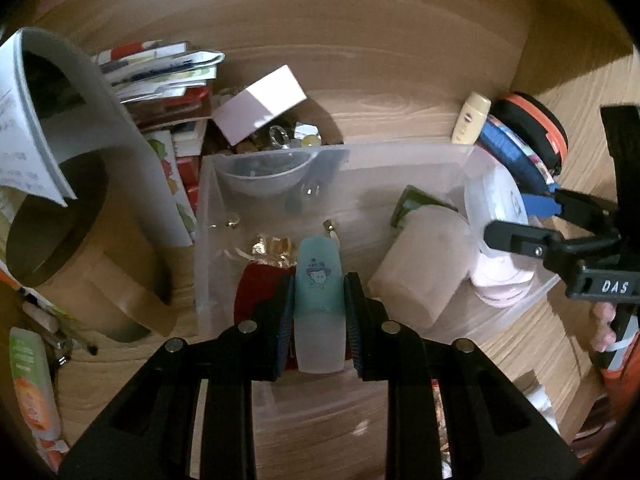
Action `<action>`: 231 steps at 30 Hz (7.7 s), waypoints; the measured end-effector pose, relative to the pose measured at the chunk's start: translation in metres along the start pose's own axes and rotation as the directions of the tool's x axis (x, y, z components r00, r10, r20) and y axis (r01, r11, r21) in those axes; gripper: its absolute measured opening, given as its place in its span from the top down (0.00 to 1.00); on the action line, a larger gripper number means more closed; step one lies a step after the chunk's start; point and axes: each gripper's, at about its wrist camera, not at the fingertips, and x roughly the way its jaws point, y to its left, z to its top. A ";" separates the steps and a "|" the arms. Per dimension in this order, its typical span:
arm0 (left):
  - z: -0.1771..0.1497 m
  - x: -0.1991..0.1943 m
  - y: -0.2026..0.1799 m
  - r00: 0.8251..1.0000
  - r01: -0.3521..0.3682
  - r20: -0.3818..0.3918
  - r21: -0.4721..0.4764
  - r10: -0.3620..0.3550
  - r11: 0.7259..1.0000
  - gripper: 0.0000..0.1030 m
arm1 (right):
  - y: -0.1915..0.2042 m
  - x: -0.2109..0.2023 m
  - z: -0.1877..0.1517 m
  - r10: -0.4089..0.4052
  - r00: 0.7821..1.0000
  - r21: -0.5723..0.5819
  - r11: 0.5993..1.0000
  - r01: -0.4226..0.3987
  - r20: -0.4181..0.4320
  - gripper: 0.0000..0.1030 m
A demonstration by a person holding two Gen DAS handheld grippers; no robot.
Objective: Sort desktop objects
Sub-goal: 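Carry the lid and mint tube over the clear box and release both inside, then withdraw both tools toward the pink rope bag and small brown item, then grasp the pink rope bag with the left tool while the right tool grasps the small brown cork, then carry the rope bag and cork into the clear box and release them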
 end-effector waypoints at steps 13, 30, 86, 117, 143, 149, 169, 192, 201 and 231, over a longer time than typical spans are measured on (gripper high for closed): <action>-0.004 -0.003 0.000 1.000 -0.006 0.002 0.021 0.006 1.000 0.68 | 0.006 0.004 -0.002 -0.066 0.998 -0.039 0.997 0.066 -0.014 0.38; -0.015 -0.053 -0.002 0.996 -0.002 0.088 -0.008 0.002 1.000 0.27 | 0.026 -0.037 -0.014 -0.087 0.996 -0.044 0.995 0.088 0.037 0.19; -0.179 -0.124 0.018 0.994 -0.089 -0.076 -0.196 0.076 0.977 0.14 | 0.162 -0.031 -0.114 0.231 0.958 -0.331 0.902 -0.277 -0.171 0.78; -0.160 -0.106 0.012 0.988 -0.134 -0.098 -0.116 0.123 0.984 0.06 | 0.125 -0.008 -0.109 0.192 0.962 -0.276 0.930 -0.242 -0.197 0.78; -0.144 -0.055 -0.018 0.985 -0.114 -0.131 -0.011 0.112 0.993 0.41 | 0.107 -0.035 -0.093 0.214 0.972 -0.200 0.953 -0.229 -0.093 0.79; -0.141 -0.067 -0.013 0.987 -0.143 -0.080 -0.046 0.139 0.989 0.47 | 0.102 -0.040 -0.090 0.212 0.975 -0.178 0.959 -0.221 -0.070 0.79; -0.094 -0.144 -0.022 0.979 -0.073 0.182 -0.117 0.094 0.990 0.47 | 0.076 -0.083 -0.058 0.180 0.979 -0.126 0.978 -0.168 0.095 0.79; -0.033 -0.118 0.001 0.973 -0.021 0.226 -0.155 0.056 0.988 0.47 | 0.009 -0.060 -0.027 0.058 0.991 0.014 0.998 -0.060 0.124 0.79; -0.014 -0.089 0.012 0.981 -0.020 0.185 -0.165 0.051 0.986 0.47 | -0.001 -0.035 -0.018 0.079 0.994 0.014 0.997 -0.080 0.070 0.79; 0.001 -0.021 0.008 0.998 -0.043 0.051 -0.090 0.047 0.995 0.45 | -0.002 -0.021 -0.020 0.103 0.995 0.007 0.995 -0.103 0.007 0.79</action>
